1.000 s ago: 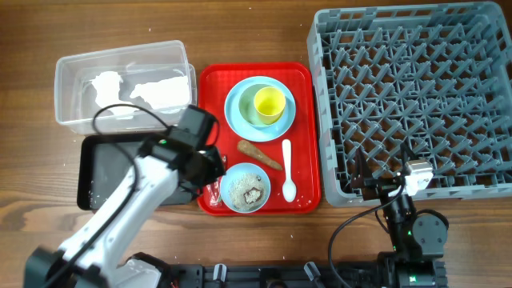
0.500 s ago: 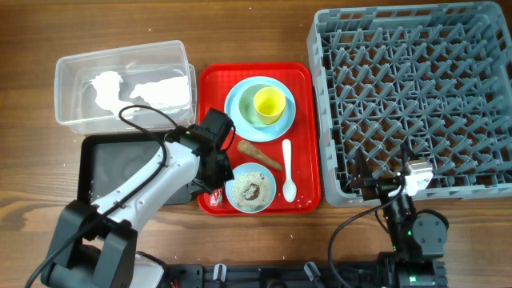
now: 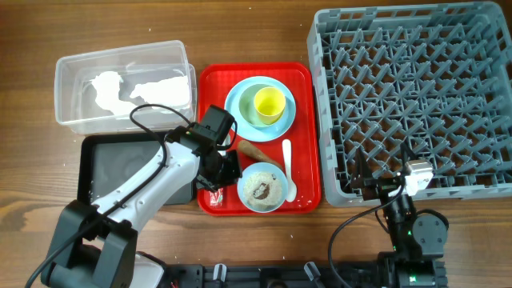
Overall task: Sort waste into correct bins and load items into the dishwasher rack
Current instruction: 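Reach the left gripper to the red strawberry wrapper and grasp it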
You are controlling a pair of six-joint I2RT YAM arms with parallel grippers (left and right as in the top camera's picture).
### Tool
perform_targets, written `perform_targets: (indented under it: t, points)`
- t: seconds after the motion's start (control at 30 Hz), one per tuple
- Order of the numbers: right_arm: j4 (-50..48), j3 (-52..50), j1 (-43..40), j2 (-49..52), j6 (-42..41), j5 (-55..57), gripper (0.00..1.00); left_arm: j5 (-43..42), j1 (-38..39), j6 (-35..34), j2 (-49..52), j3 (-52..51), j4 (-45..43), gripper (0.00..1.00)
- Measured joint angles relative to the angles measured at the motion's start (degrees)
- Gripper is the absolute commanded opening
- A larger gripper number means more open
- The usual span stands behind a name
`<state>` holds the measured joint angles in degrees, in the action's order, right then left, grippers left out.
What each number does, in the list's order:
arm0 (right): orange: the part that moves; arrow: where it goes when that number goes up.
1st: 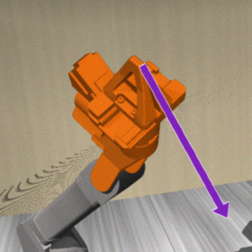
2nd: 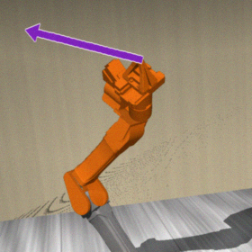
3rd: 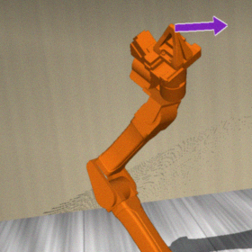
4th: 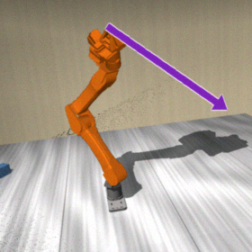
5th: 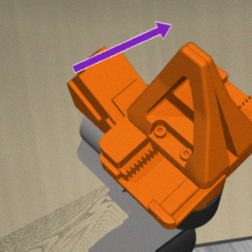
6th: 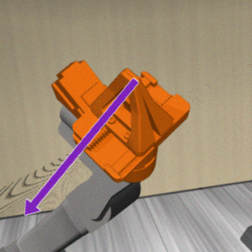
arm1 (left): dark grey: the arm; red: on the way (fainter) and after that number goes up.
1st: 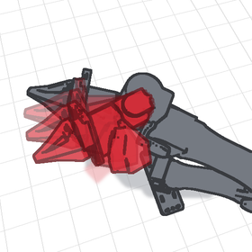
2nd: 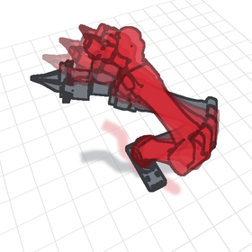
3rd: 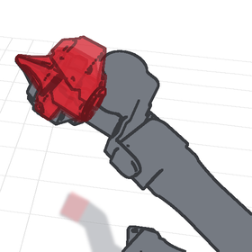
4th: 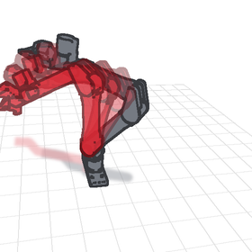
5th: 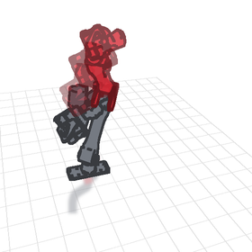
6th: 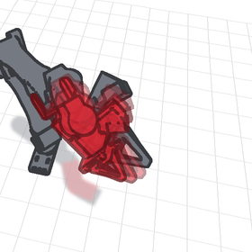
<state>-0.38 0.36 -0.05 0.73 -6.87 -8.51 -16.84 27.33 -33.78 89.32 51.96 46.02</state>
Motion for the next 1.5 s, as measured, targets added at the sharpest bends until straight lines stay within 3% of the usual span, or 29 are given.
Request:
perform_targets:
  t: [0.2, 0.77, 1.5]
  points:
    - [0.00, 0.00, 0.00, 0.00, 0.00, 0.00, 1.00, 2.49, 0.00, 2.01, 0.00, 0.00, 0.00, 0.39]
    - [-0.02, 0.00, 0.00, 0.00, 0.00, 0.00, 1.00, 13.18, 0.00, 2.27, 0.00, 0.00, -0.48, 0.39]
    - [0.00, 0.00, 0.00, 0.00, 0.00, 0.00, 1.00, 14.01, 0.00, 2.27, 6.29, 0.00, -3.39, 0.40]
